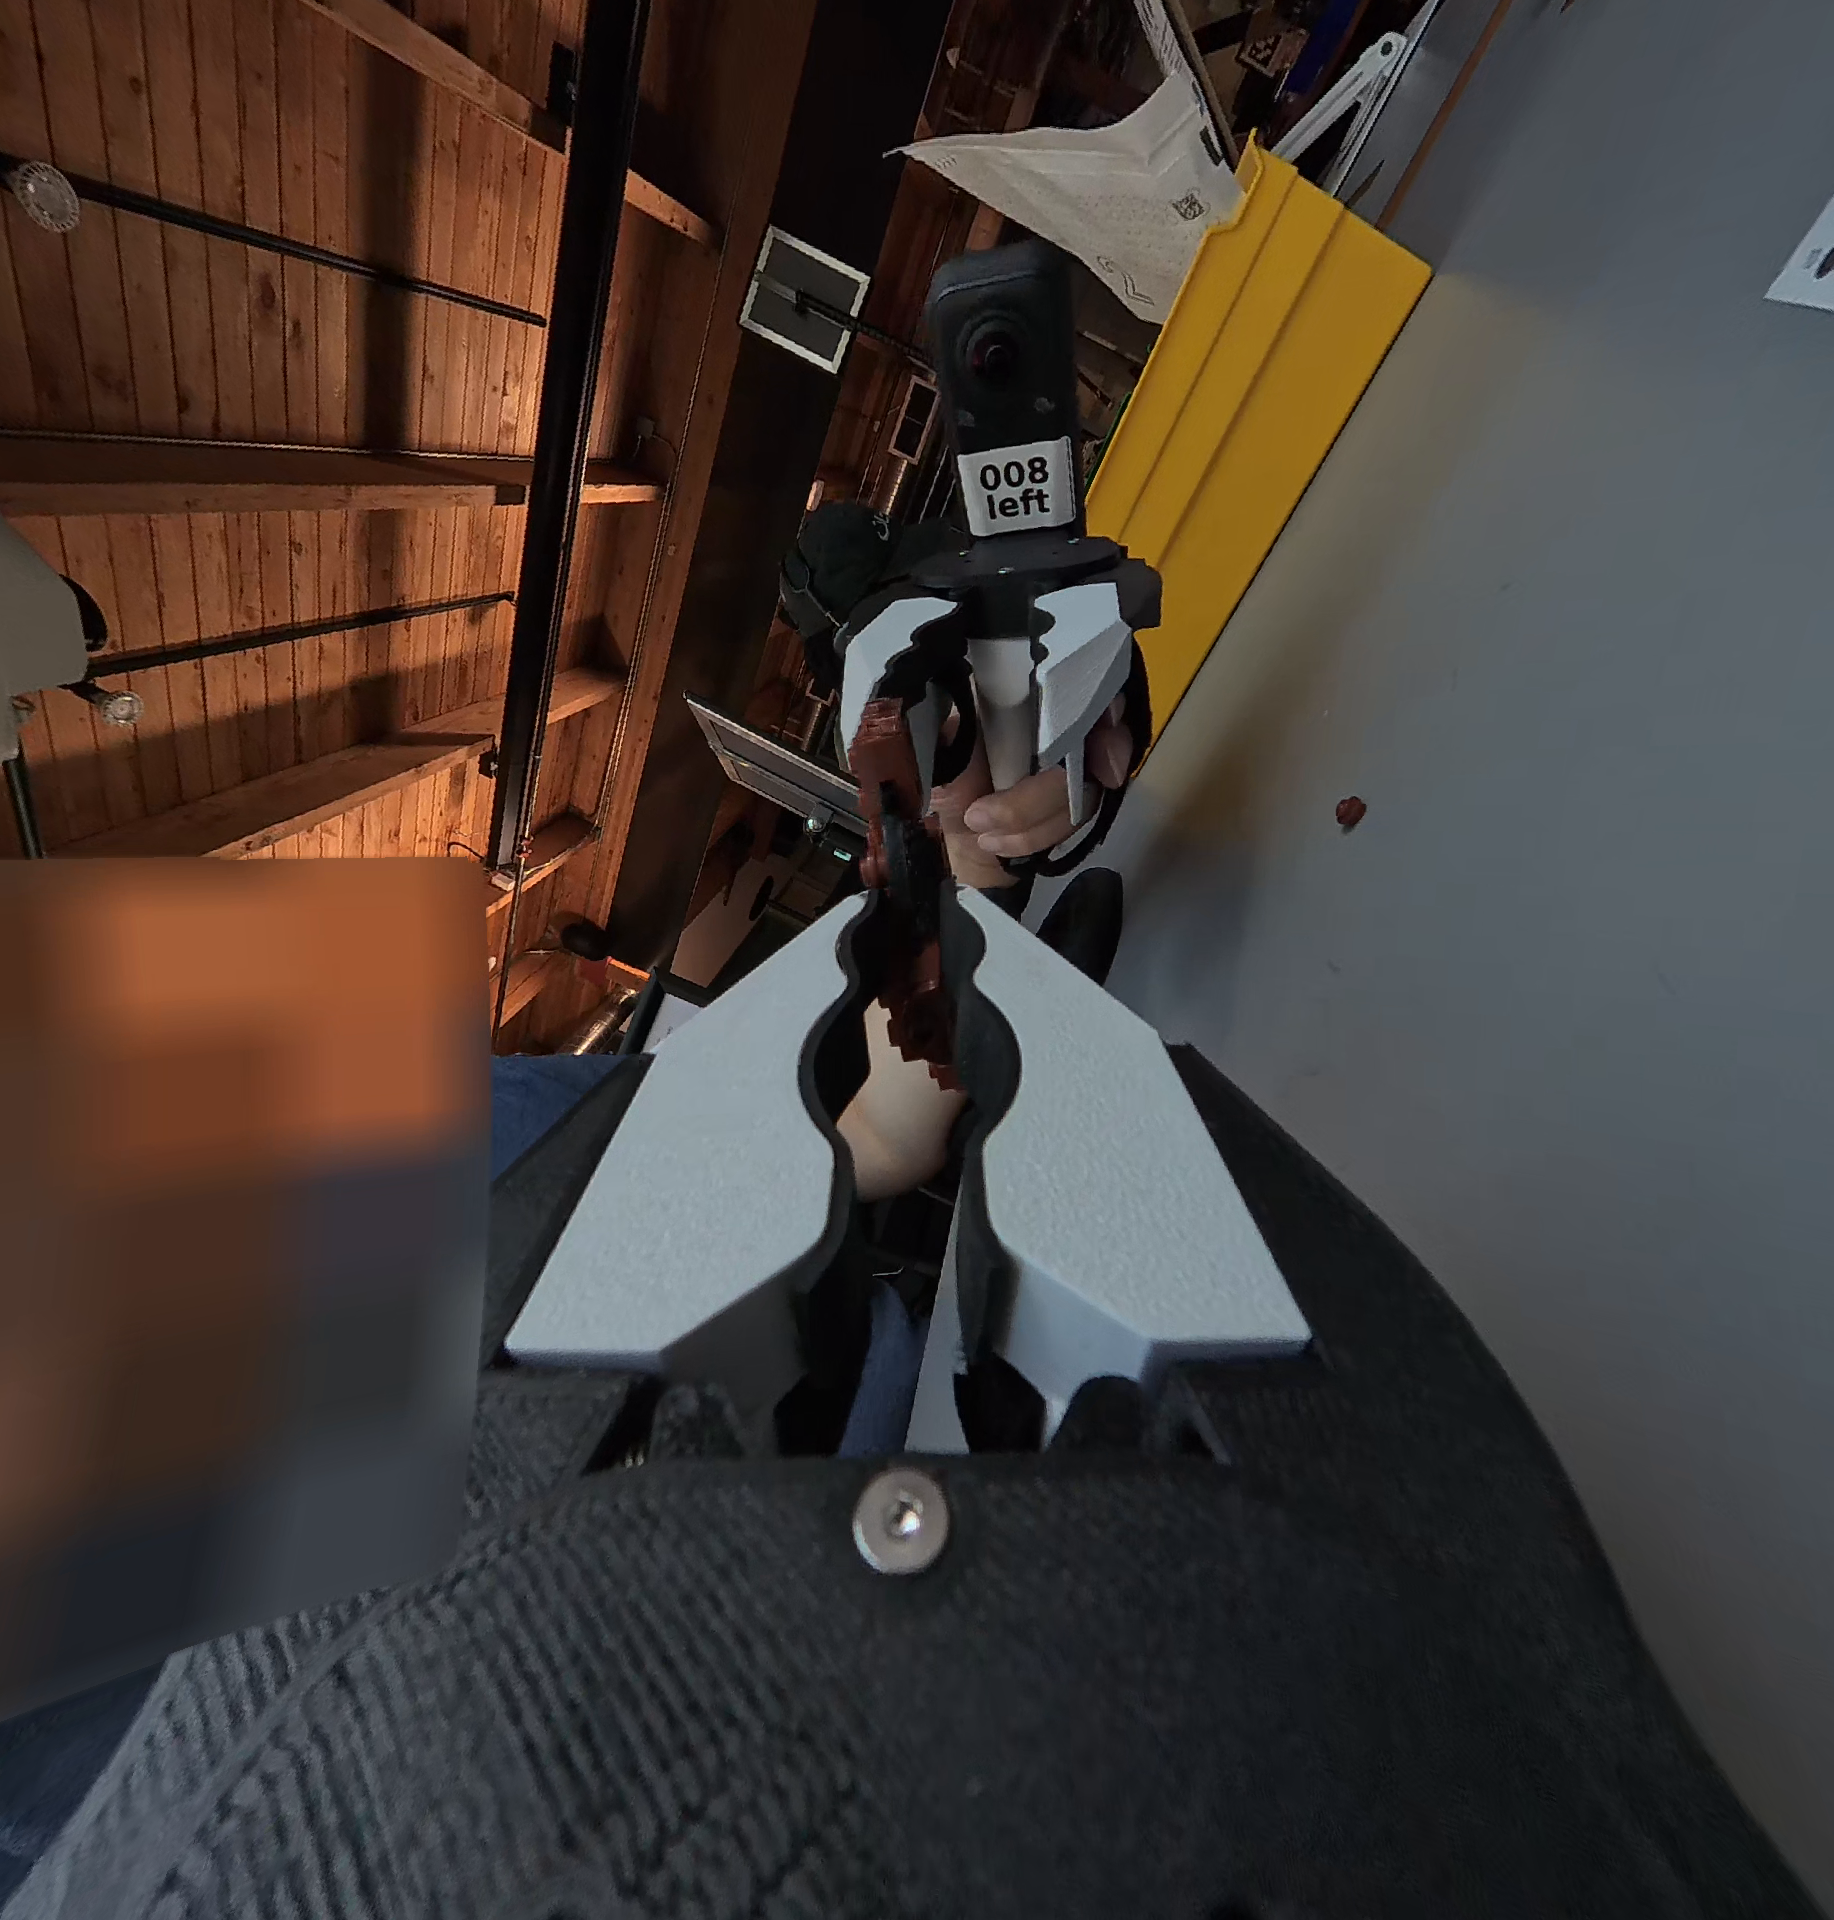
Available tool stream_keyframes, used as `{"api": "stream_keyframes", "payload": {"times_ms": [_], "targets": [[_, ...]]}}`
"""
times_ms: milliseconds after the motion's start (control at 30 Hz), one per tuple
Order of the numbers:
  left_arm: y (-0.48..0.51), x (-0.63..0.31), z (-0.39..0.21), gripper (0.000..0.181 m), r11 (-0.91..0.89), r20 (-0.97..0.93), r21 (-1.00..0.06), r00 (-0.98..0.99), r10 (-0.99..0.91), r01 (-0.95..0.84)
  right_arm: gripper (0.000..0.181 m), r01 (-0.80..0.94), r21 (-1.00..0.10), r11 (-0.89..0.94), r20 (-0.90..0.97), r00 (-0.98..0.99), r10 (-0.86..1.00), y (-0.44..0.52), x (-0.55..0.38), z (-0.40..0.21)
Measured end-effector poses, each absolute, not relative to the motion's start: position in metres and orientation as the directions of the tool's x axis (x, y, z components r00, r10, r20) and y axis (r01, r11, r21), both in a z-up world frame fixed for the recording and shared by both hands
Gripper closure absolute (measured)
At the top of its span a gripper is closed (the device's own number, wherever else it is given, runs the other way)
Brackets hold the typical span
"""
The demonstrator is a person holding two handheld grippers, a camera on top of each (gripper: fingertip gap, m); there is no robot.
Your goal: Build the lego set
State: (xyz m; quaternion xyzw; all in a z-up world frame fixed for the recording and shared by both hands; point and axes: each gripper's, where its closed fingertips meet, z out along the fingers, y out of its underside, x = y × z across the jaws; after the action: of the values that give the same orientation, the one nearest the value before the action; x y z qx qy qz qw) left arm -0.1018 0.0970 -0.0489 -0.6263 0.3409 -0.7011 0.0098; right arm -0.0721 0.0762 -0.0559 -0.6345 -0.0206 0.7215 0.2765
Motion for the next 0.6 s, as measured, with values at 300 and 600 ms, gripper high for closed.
{"api": "stream_keyframes", "payload": {"times_ms": [300, 600], "targets": [[0.099, -0.103, -0.051, 0.144, -0.769, 0.875, -0.484, -0.213, -0.435, -0.417, 0.173, -0.352, -0.36, -0.864, -0.916, -0.041, 0.398, 0.076, -0.077, -0.064], [0.076, -0.096, -0.066, 0.138, -0.726, 0.88, -0.467, -0.185, -0.437, -0.506, 0.173, -0.374, -0.359, -0.855, -0.921, -0.007, 0.39, 0.08, -0.08, -0.067]]}}
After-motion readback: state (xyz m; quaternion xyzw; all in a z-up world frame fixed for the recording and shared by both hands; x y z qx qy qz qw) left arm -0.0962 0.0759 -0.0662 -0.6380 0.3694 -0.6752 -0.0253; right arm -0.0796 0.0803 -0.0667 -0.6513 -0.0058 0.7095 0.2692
